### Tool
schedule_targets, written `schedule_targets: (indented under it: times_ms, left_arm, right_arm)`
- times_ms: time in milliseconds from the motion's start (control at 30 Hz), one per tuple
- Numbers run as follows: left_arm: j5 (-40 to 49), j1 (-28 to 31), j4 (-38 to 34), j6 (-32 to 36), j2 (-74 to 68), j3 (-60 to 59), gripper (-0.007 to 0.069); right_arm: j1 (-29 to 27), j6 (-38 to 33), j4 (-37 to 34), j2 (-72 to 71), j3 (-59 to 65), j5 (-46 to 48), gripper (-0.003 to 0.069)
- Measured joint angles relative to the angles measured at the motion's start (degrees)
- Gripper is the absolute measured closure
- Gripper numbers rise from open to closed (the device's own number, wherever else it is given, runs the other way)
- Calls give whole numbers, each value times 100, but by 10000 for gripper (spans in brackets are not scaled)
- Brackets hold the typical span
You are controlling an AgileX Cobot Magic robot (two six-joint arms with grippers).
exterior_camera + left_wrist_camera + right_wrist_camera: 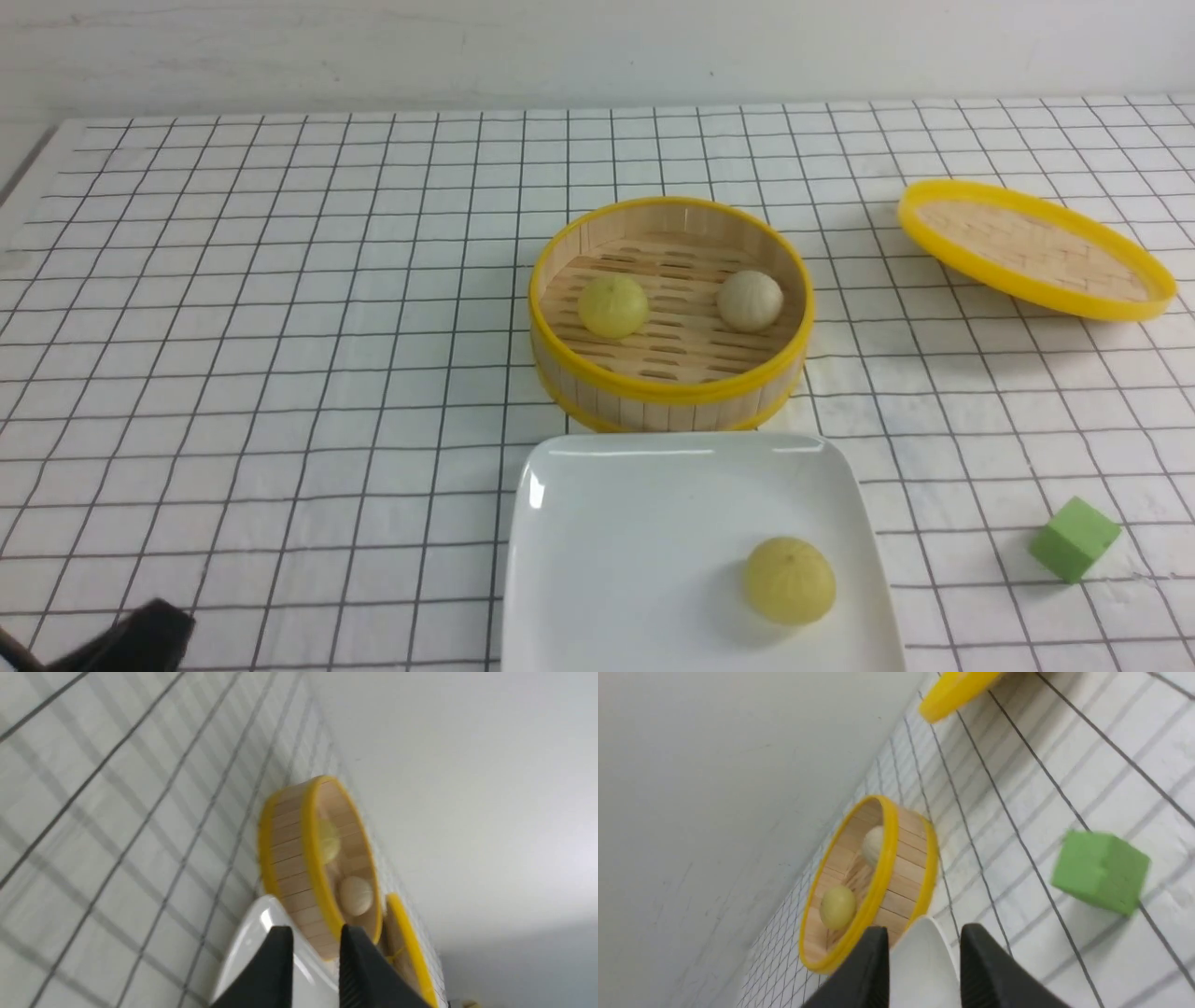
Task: Put the steamed buns into the plate on the white-black tablecloth.
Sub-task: 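Reach toward a bun in the bamboo steamer with the right gripper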
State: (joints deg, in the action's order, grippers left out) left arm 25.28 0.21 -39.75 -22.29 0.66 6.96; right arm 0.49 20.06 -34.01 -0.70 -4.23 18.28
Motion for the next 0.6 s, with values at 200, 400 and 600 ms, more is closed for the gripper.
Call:
schedule_targets:
  times_ms: [200, 400, 600]
  left_arm:
    - [628, 0, 242, 1070, -795, 1318, 620]
    - [2502, 0, 1139, 1279, -2964, 2056, 622]
    - [3019, 0, 1455, 1943, -4953, 2371, 622]
  right_arm:
    - [0, -1412, 951, 783, -1519, 179, 608]
    - [0, -1552, 1904, 3214, -2703, 2254, 669]
    - [0, -2537, 958, 6132, -3264, 3240, 663]
